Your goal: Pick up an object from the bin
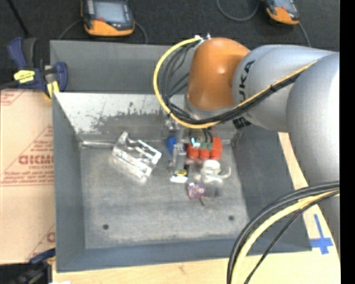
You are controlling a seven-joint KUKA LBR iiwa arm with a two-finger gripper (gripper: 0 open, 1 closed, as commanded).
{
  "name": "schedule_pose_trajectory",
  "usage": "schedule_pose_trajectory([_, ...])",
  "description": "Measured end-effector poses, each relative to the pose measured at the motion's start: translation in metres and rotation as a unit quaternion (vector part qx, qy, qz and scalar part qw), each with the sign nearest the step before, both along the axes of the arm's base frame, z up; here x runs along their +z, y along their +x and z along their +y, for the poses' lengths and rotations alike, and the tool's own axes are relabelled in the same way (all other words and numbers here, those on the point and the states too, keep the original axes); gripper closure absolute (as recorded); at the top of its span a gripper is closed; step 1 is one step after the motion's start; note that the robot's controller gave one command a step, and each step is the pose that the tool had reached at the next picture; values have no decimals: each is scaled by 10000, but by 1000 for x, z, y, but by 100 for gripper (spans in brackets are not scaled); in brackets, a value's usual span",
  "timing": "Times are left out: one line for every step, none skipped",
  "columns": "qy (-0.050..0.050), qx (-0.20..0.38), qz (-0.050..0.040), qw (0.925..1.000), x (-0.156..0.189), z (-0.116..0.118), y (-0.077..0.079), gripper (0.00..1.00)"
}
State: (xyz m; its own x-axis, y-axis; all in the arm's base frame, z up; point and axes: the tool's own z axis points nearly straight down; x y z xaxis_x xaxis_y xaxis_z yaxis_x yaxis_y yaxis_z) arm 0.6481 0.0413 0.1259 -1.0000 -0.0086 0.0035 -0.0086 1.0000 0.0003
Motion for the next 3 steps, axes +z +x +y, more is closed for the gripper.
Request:
schedule_pose_trajectory([12, -176, -7, 9998, -59, 56, -8, 0])
schedule_pose_trajectory([6, -197, -43, 9998, -54, 52, -5, 100])
schedule_pose_trajectory([-3, -62, -62, 10000, 72, 64, -4, 100])
